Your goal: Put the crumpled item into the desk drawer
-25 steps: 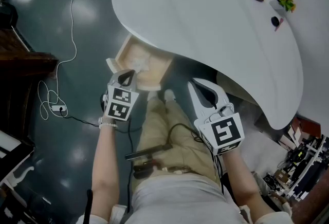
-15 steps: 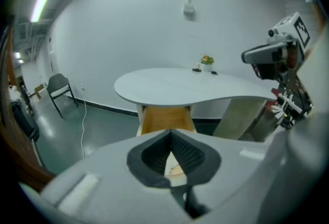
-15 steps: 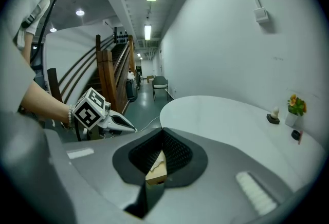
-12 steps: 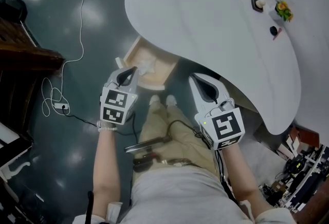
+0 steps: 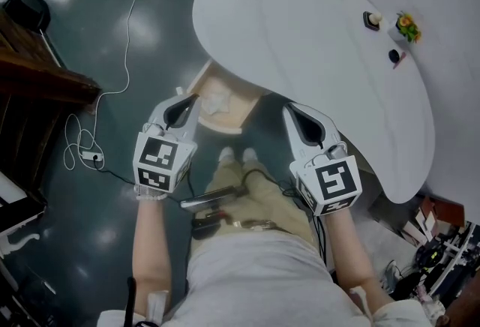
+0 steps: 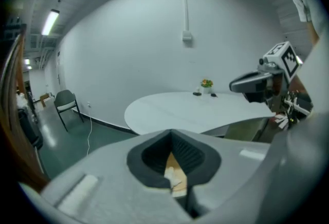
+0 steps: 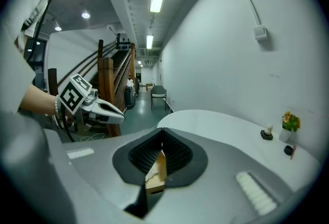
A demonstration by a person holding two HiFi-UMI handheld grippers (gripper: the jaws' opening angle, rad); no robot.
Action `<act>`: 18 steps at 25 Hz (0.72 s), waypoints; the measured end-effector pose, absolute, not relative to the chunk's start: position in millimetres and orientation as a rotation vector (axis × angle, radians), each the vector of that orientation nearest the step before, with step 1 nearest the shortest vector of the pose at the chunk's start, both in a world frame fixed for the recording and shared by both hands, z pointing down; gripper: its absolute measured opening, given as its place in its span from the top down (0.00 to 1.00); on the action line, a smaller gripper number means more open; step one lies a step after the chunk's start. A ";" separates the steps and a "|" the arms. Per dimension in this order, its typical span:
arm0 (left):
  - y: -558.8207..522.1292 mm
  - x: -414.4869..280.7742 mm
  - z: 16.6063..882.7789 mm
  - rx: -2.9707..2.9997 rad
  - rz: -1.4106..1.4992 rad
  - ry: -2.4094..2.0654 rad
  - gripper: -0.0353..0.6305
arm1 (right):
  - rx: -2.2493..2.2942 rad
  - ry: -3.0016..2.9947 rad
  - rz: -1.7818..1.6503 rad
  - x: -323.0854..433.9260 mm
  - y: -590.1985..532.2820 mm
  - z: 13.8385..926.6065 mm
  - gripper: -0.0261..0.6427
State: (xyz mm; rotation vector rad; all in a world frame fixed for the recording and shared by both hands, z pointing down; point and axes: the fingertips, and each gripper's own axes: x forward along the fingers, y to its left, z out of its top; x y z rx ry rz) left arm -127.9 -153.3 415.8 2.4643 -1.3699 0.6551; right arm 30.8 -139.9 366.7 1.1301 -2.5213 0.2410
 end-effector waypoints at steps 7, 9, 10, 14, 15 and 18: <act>-140.6 -131.8 373.0 2.479 0.579 -1.445 0.95 | 1.115 -2.563 0.193 28.9 -138.6 346.9 0.95; -136.1 -134.7 363.7 2.476 0.574 -1.468 0.95 | 1.107 -2.578 0.178 27.1 -138.0 341.5 0.95; -133.9 -136.4 359.3 2.473 0.571 -1.480 0.95 | 1.104 -2.583 0.173 26.3 -137.8 339.0 0.95; -126.9 -146.1 344.1 2.449 0.547 -1.533 0.95 | 1.086 -2.600 0.154 23.6 -137.5 331.0 0.95; -125.0 -148.8 341.7 2.437 0.541 -1.547 0.95 | 1.081 -2.605 0.145 23.2 -137.4 329.6 0.95; -116.7 -155.3 336.4 2.413 0.525 -1.578 0.95 | 1.071 -2.611 0.130 23.1 -136.5 326.4 0.95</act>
